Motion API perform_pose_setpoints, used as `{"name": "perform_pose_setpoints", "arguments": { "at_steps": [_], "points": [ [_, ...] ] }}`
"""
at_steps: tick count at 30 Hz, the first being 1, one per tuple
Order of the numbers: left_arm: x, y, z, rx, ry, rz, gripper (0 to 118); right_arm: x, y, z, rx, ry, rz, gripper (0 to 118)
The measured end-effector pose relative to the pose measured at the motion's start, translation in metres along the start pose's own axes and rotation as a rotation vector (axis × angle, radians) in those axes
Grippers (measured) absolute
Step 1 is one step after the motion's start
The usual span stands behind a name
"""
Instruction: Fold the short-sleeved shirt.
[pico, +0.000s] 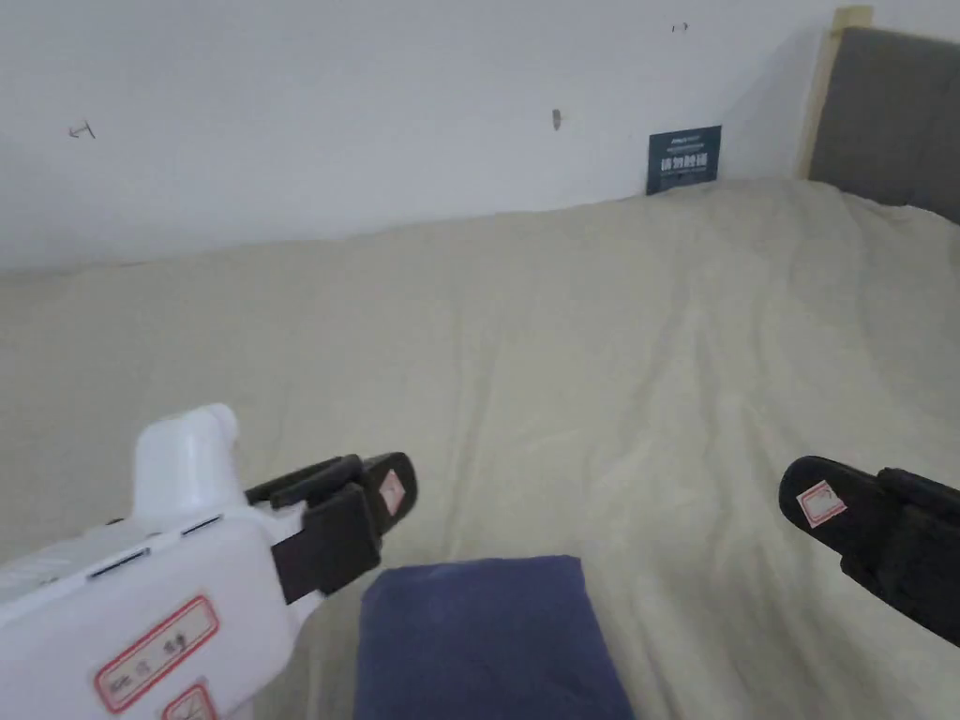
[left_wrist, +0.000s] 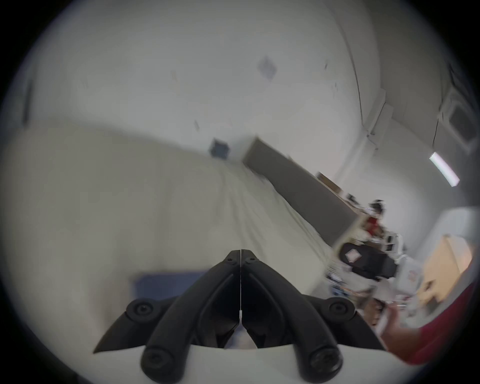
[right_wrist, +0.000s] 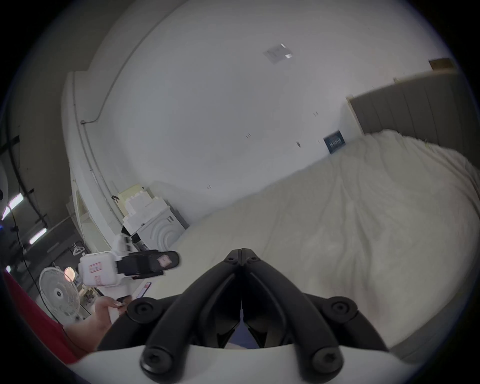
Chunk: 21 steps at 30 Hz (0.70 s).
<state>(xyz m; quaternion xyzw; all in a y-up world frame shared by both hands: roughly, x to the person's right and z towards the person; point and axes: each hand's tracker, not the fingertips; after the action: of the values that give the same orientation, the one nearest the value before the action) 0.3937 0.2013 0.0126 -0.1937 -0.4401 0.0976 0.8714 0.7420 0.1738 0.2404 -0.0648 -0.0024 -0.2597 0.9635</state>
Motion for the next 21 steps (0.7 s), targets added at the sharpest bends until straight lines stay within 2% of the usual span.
{"name": "perform_pose_setpoints", "arguments": {
  "at_steps": [1,2,4,5,8,9,10,11,12,13,15,16,18,20,21],
  "points": [
    [0.0,0.002,0.02,0.122,0.081,-0.078,0,-0.011,0.002,0.001,0.029,-0.013,0.061,2],
    [0.0,0.001,0.037,0.217,0.164,-0.15,0,-0.026,0.002,0.001,0.082,-0.065,0.152,2],
    [0.001,-0.005,0.062,0.337,0.364,-0.238,0,-0.045,-0.001,0.003,0.182,-0.132,0.263,2],
    [-0.003,-0.01,0.068,0.366,0.461,-0.244,0,-0.051,-0.003,0.003,0.224,-0.162,0.3,2],
    [-0.022,-0.027,0.072,0.355,0.632,-0.239,0,-0.057,-0.022,-0.014,0.32,-0.264,0.406,2],
    [-0.034,-0.038,0.067,0.367,0.627,-0.251,0,-0.052,-0.032,-0.024,0.328,-0.361,0.446,2],
    [-0.043,-0.051,0.065,0.371,0.635,-0.273,0,-0.04,-0.04,-0.034,0.265,-0.421,0.442,2],
    [-0.051,-0.064,0.064,0.347,0.657,-0.291,0,-0.029,-0.048,-0.041,0.182,-0.461,0.401,2],
    [-0.055,-0.073,0.063,0.318,0.674,-0.273,0,-0.014,-0.053,-0.041,0.115,-0.38,0.322,2],
    [-0.061,-0.081,0.062,0.289,0.686,-0.254,0,-0.003,-0.06,-0.036,0.171,-0.322,0.257,2],
    [-0.06,-0.09,0.067,0.292,0.673,-0.198,0,-0.002,-0.071,-0.028,0.242,-0.437,0.307,2],
    [-0.059,-0.093,0.07,0.305,0.668,-0.203,0,-0.005,-0.072,-0.022,0.273,-0.455,0.322,2],
    [-0.054,-0.094,0.071,0.315,0.667,-0.223,0,-0.007,-0.071,-0.015,0.29,-0.443,0.331,2],
    [-0.054,-0.09,0.068,0.313,0.671,-0.25,0,-0.01,-0.067,-0.015,0.292,-0.458,0.378,2],
    [-0.051,-0.087,0.068,0.311,0.671,-0.252,0,-0.01,-0.065,-0.013,0.295,-0.448,0.37,2]
  ]
}}
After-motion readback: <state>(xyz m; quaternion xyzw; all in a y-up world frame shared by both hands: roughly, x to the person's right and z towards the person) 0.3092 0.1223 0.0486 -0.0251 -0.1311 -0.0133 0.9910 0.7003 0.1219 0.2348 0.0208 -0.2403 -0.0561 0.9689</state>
